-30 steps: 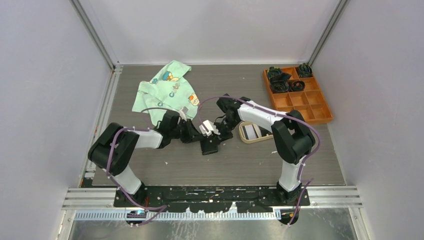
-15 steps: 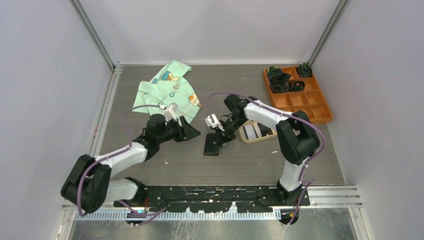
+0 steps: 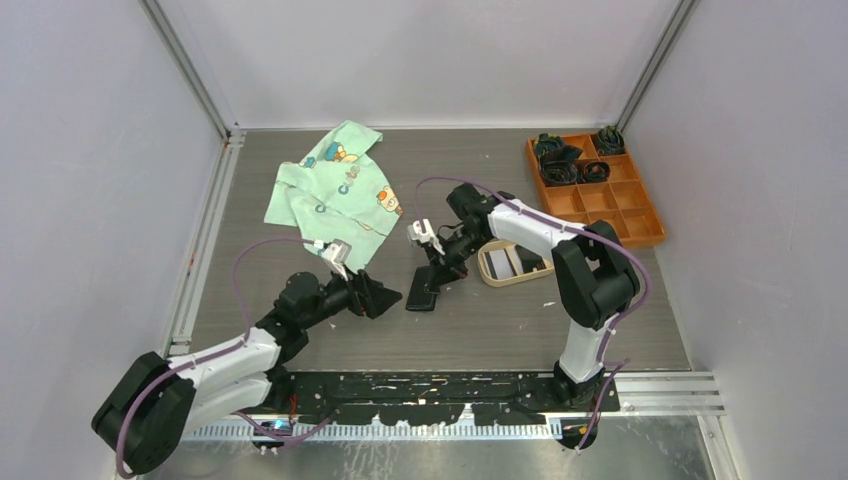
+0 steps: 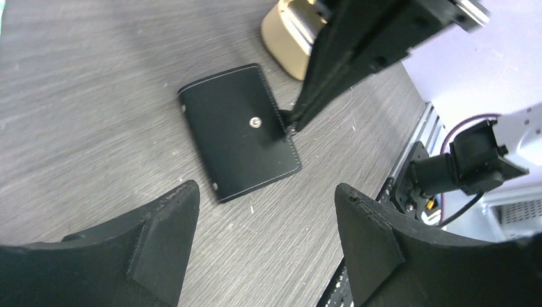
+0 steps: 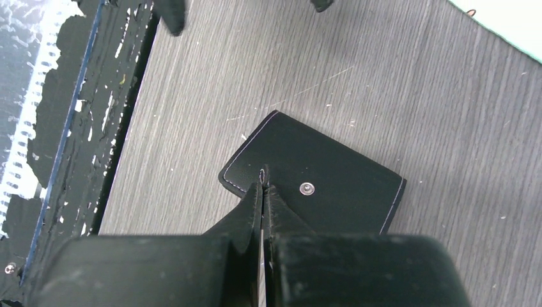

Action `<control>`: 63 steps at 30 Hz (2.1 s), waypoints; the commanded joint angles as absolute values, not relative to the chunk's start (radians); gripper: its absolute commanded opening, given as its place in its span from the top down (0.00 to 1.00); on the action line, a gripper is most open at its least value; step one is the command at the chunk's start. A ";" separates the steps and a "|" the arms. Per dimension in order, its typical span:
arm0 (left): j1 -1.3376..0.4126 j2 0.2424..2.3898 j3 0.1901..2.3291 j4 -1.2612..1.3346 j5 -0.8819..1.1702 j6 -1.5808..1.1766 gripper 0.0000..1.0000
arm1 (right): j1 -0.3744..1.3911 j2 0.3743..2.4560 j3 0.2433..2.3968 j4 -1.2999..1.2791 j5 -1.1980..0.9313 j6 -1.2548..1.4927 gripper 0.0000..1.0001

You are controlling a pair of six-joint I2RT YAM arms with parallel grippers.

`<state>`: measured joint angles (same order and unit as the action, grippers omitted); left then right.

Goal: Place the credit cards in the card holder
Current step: Open the card holder at the center of the board.

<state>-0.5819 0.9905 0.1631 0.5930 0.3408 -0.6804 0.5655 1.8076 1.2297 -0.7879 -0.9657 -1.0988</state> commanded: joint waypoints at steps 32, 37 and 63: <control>-1.028 1.596 0.178 1.420 -0.122 -0.129 0.14 | 0.557 1.856 1.317 -0.823 -1.049 -1.058 0.99; -1.060 1.665 0.194 1.431 -0.225 -0.096 0.14 | 0.555 1.853 1.316 -0.823 -1.052 -1.058 0.99; -1.068 1.632 0.166 1.426 -0.367 -0.241 0.35 | 0.512 1.837 1.307 -0.871 -1.048 -1.131 0.99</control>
<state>-1.0676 1.6508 0.1734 1.3479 -0.3340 -0.2092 0.5186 1.8633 1.2819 -0.8345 -1.0183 -1.0740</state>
